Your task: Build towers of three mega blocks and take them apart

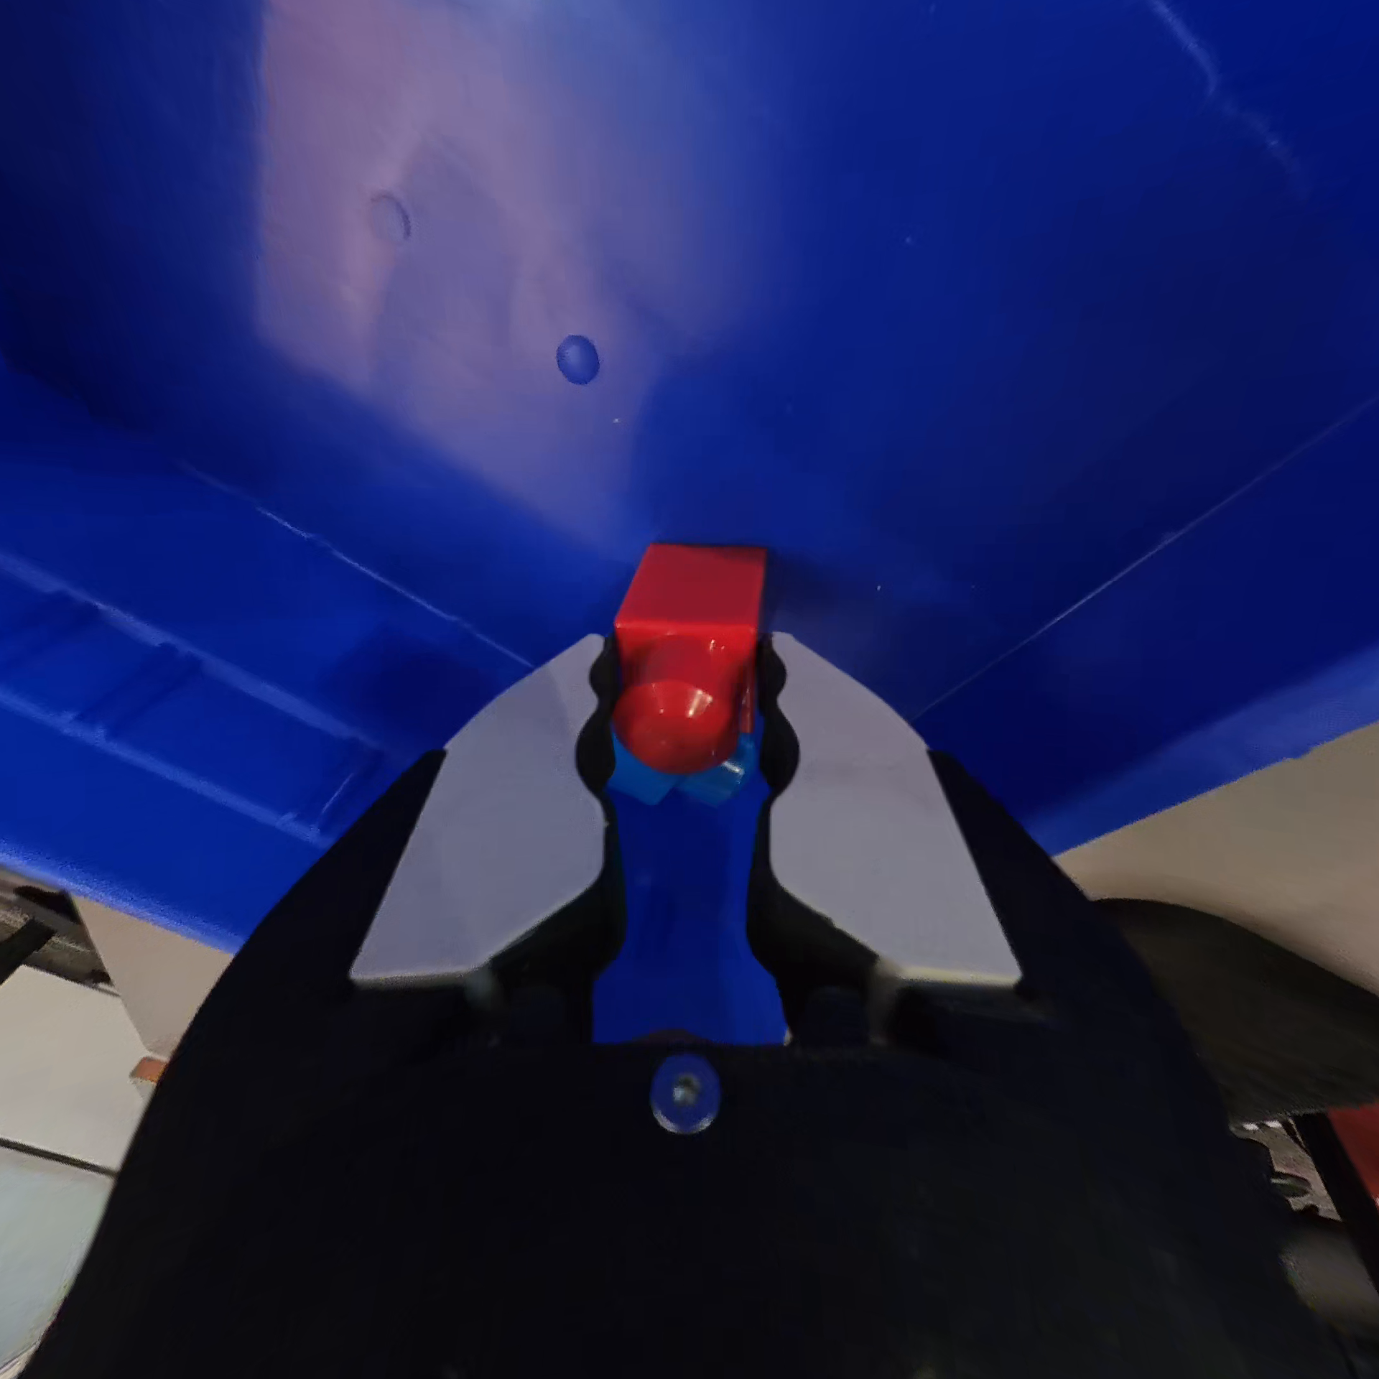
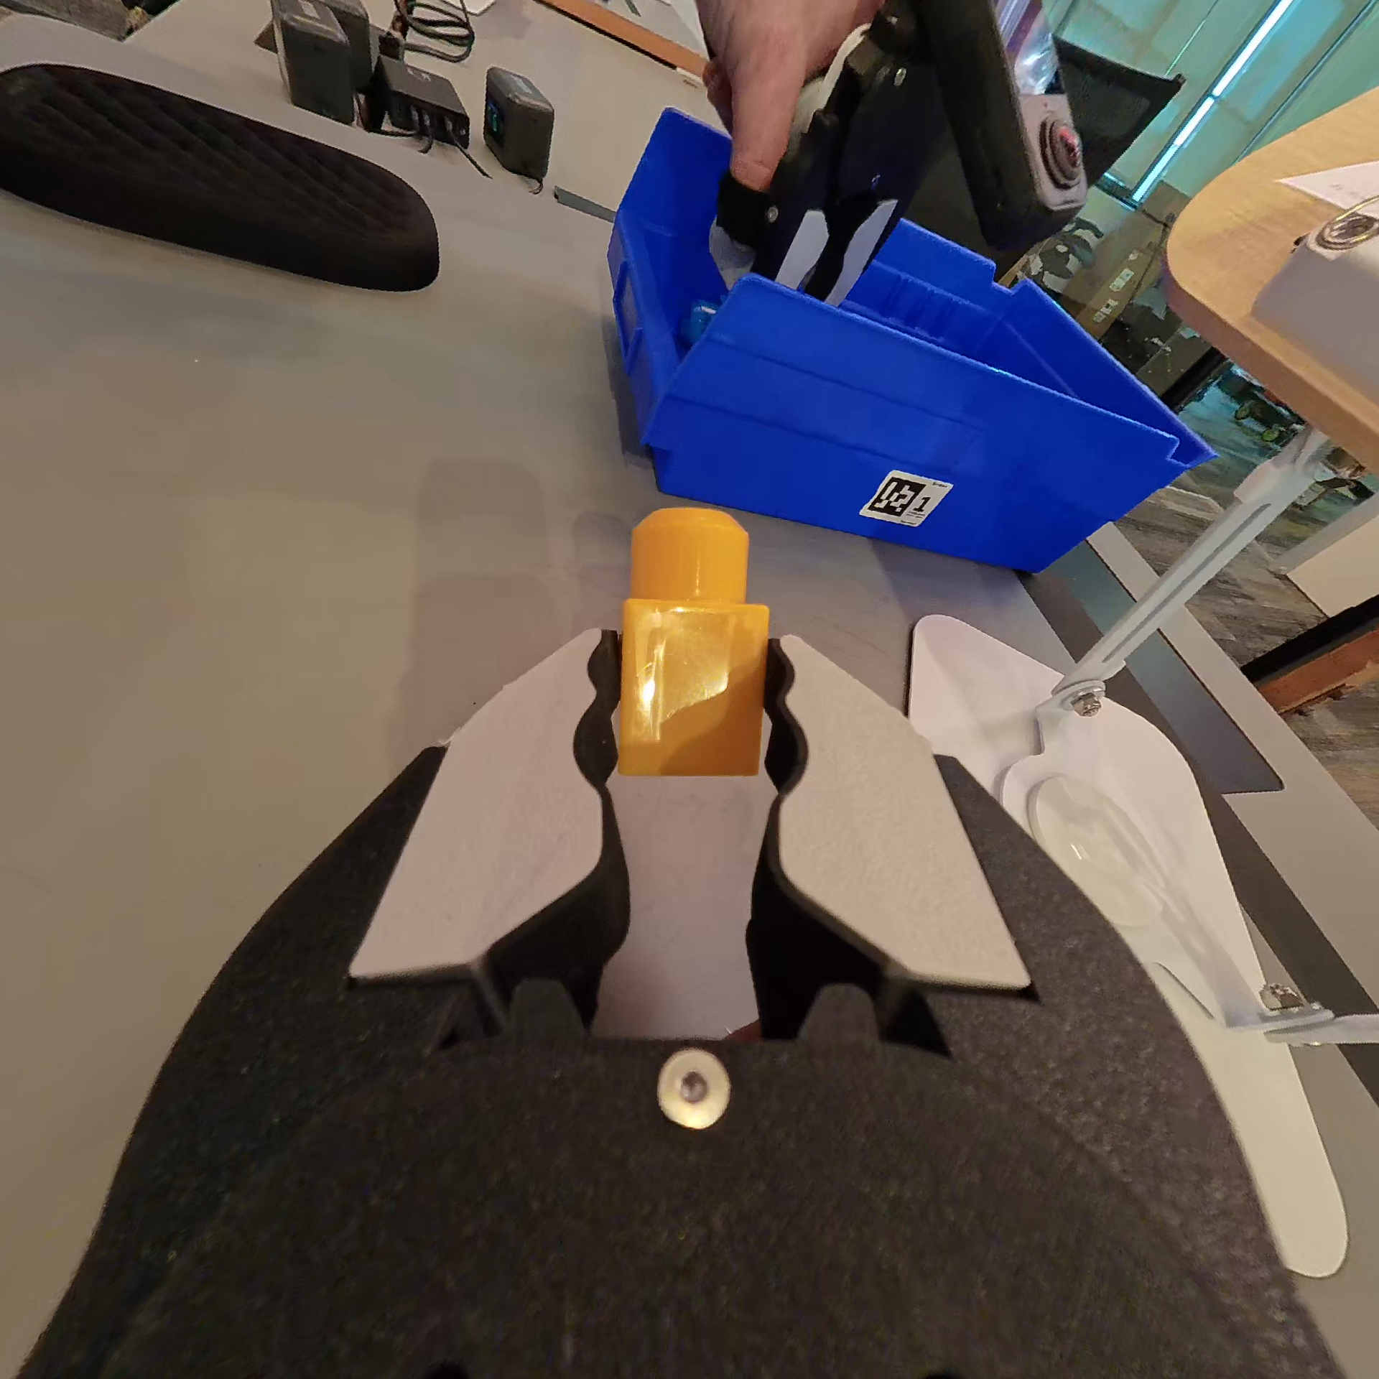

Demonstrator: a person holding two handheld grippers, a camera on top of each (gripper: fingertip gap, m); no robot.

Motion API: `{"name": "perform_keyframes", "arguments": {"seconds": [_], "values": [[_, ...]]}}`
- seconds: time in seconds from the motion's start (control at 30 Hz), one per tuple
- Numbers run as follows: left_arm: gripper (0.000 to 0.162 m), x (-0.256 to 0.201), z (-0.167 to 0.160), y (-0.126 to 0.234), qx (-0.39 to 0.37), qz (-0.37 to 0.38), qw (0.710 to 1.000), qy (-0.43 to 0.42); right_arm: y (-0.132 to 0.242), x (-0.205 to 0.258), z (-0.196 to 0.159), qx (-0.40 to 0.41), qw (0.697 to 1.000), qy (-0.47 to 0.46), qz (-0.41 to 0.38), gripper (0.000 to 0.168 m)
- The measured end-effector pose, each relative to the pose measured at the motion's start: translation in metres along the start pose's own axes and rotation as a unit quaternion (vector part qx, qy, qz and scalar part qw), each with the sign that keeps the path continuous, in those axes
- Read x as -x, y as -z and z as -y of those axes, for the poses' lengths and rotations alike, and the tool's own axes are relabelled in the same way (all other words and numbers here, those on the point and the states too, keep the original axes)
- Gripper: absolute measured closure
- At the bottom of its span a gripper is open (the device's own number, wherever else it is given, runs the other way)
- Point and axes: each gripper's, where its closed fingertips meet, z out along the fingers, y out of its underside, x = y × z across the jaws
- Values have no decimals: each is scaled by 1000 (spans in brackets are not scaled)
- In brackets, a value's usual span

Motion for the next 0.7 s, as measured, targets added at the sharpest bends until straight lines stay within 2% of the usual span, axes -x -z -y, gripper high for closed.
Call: {"name": "perform_keyframes", "arguments": {"seconds": [0.13,0.3,0.5,0.7], "values": [[128,3,7,10,-34,9,999,16,2,-3,2,-9,1000,-19,3,131],[127,-8,18,63,-119,31,992,15,5,-10,4,-26,998,-63,17,132],[128,-64,60,143,-228,41,971,-53,10,-14,9,-52,993,-102,37,132],[128,-134,117,180,-293,-12,947,-135,22,-26,16,-102,978,-169,61,132]]}}
